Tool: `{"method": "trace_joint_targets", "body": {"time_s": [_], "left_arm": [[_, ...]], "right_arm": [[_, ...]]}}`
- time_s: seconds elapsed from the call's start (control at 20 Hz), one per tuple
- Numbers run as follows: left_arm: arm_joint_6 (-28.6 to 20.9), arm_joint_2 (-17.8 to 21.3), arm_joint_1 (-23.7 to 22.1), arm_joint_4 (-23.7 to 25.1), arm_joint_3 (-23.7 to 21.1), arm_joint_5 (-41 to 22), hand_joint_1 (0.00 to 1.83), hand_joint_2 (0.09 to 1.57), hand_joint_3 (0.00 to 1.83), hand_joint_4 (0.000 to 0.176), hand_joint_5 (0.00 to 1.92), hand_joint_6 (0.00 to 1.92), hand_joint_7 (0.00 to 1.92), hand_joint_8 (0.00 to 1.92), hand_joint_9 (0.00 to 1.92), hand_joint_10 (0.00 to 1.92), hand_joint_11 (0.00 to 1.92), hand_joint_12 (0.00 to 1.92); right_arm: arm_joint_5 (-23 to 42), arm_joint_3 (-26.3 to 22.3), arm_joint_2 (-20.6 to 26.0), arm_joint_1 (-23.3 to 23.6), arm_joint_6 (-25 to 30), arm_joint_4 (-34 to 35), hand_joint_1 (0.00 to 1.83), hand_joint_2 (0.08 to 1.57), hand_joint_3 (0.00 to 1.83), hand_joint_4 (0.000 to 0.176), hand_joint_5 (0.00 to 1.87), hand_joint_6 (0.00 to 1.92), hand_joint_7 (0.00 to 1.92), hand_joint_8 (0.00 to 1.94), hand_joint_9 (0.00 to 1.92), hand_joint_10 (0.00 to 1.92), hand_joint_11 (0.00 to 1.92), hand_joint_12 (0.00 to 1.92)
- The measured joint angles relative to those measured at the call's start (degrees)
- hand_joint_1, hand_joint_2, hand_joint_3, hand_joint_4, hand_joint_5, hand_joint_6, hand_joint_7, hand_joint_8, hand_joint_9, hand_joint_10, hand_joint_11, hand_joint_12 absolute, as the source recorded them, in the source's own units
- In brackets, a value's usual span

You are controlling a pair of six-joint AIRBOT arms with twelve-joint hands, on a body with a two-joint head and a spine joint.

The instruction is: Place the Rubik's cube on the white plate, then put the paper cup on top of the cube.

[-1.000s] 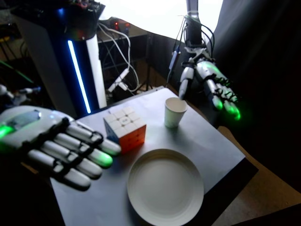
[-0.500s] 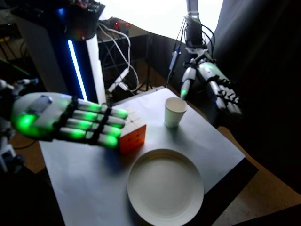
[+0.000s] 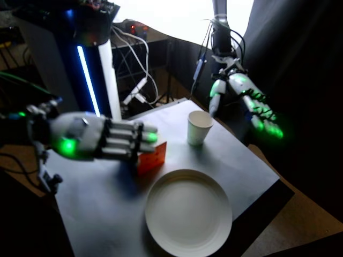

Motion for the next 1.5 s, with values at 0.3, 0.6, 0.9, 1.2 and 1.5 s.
{"method": "trace_joint_targets", "body": {"time_s": [0.3, 0.6, 0.9, 1.2, 1.5], "left_arm": [[0.0, 0.0, 0.0, -0.3, 0.0, 0.2, 0.25, 1.31, 0.00, 0.083, 0.00, 0.00, 0.00, 0.00, 0.00, 0.00, 0.00, 0.00], [0.0, 0.0, 0.0, -0.4, 0.0, 0.2, 0.26, 1.31, 0.00, 0.099, 0.00, 0.00, 0.00, 0.00, 0.00, 0.00, 0.01, 0.01], [0.0, 0.0, 0.1, -0.6, 0.0, 0.2, 0.26, 1.32, 0.00, 0.096, 0.00, 0.00, 0.00, 0.00, 0.00, 0.00, 0.00, 0.09], [0.0, 0.0, 0.7, -1.0, 0.0, -0.1, 0.30, 1.32, 0.00, 0.076, 0.00, 0.00, 0.00, 0.00, 0.00, 0.00, 0.00, 0.09], [0.0, 0.0, 0.7, -1.2, 0.0, -0.3, 0.29, 1.31, 0.00, 0.096, 0.00, 0.00, 0.00, 0.00, 0.00, 0.00, 0.00, 0.06]], "right_arm": [[-4.7, 3.6, -4.6, 1.6, 0.0, 0.2, 0.74, 1.00, 0.00, 0.000, 0.00, 0.00, 0.00, 0.00, 0.00, 0.00, 0.00, 0.38], [-4.1, 4.2, -5.8, 2.4, 0.3, 0.4, 1.18, 1.12, 0.00, 0.000, 0.11, 1.35, 0.29, 1.58, 0.37, 1.72, 0.28, 1.87], [-2.7, 3.2, -5.7, 2.4, 0.6, 1.6, 1.13, 1.33, 0.01, 0.000, 0.55, 1.49, 0.67, 1.73, 0.58, 1.92, 0.38, 1.92], [-0.2, 0.8, -1.9, 2.7, 0.1, -1.2, 1.14, 1.34, 0.00, 0.000, 0.49, 1.55, 0.70, 1.70, 0.61, 1.92, 0.63, 1.92], [1.5, 6.6, -1.3, 9.2, -0.5, 3.6, 1.07, 1.38, 0.00, 0.000, 0.49, 1.58, 0.58, 1.80, 0.59, 1.92, 0.80, 1.92]]}}
